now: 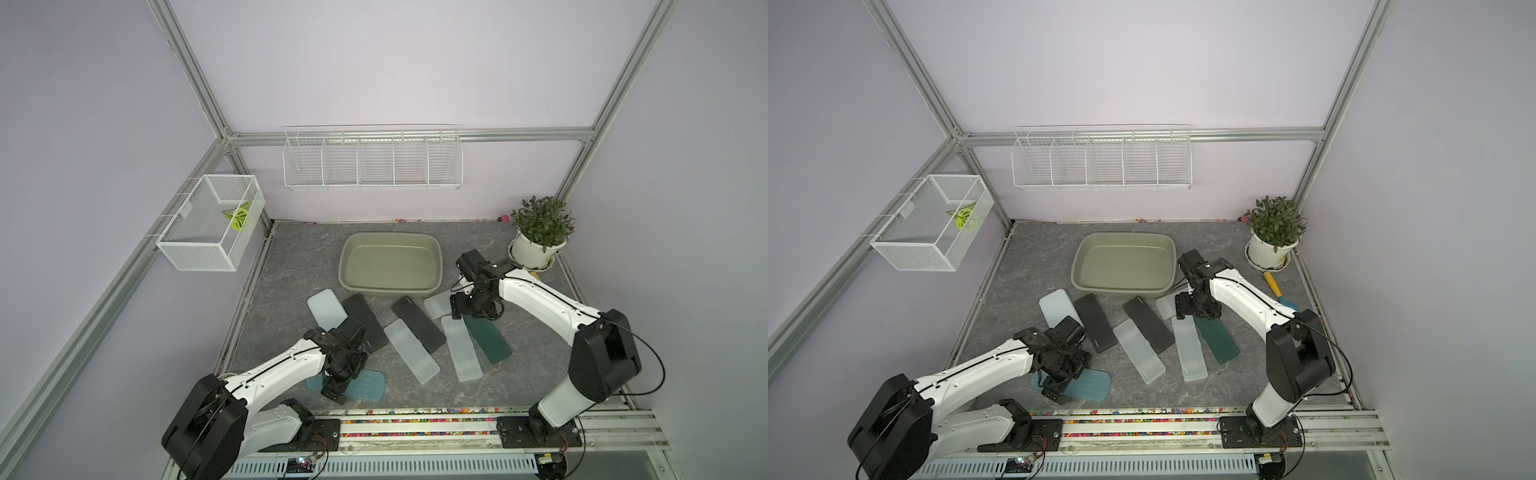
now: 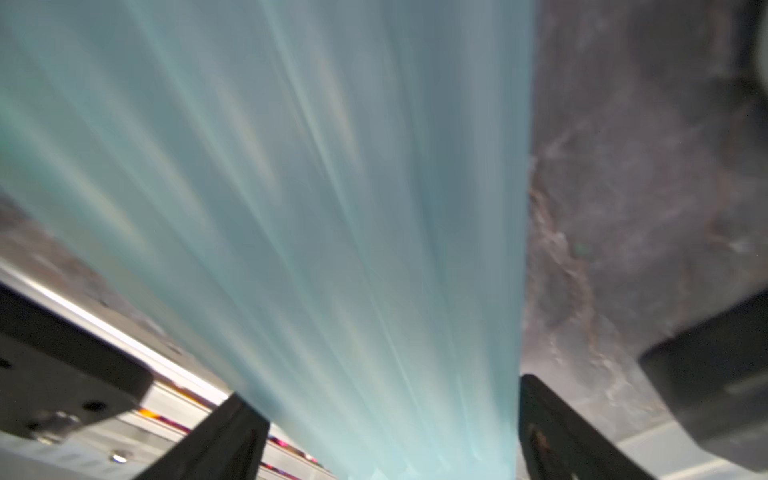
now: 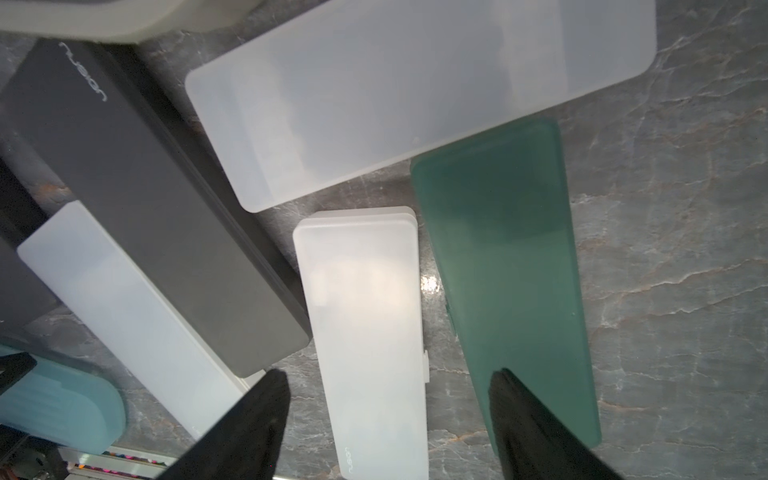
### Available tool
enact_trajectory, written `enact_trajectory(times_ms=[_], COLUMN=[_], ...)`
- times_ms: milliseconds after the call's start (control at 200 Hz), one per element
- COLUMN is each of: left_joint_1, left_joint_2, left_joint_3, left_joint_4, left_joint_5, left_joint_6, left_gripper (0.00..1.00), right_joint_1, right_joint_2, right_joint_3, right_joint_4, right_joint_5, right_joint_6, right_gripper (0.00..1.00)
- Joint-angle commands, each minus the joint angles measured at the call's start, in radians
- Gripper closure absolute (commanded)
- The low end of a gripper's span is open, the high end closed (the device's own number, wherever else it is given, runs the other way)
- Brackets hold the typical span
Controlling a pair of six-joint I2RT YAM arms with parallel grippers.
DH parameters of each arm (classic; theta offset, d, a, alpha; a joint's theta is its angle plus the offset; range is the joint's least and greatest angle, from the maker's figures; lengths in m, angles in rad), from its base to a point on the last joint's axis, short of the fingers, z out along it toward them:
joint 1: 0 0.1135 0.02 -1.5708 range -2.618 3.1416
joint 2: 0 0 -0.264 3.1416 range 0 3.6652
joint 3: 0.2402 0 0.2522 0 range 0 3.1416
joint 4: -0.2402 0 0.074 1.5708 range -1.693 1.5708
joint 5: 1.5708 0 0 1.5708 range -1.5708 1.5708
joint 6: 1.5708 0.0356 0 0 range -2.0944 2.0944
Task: Put the pencil case into the storage box
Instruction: Pick up the pencil case from the center of the board.
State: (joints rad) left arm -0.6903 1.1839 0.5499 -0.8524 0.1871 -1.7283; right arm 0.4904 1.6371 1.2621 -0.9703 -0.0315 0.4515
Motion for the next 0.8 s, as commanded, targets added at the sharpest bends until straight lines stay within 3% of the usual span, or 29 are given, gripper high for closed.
enact_trajectory(times_ms=[0,275,570,675,795], left_joint_1=[-0.005,-0.004,-0.003,0.055,0.113], left_joint_2=[-0.004,-0.072,-0.240,-0.152,0.081], left_joint_3=[-0.030,-0.014,0.353,0.506,0.708], left_joint_4=[-0.006,-0.085,-0.404,-0.394,-0.338], left_joint_5=[-0.030,-0.046,-0.115,-0.117,-0.104], left_joint_6=[0.003,0.088,0.247,0.389,0.641], left_gripper=[0.15,0.34,0.39,0.40,0.40], right_joint_1=[0.002,0.002,0.001,-0.003,-0.005], right_joint_2=[0.013,0.010,0.009,0.006,0.004], right_joint_3=[-0.020,-0.011,0.036,0.042,0.045], right_joint_4=[0.008,-0.005,-0.038,-0.041,-0.036], right_joint_5=[-0.009,-0.007,0.000,0.001,0.006], right_joint_6=[-0.015,-0.014,-0.026,-0.019,-0.009], right_gripper=[0.20,0.20,0.20,0.20,0.20])
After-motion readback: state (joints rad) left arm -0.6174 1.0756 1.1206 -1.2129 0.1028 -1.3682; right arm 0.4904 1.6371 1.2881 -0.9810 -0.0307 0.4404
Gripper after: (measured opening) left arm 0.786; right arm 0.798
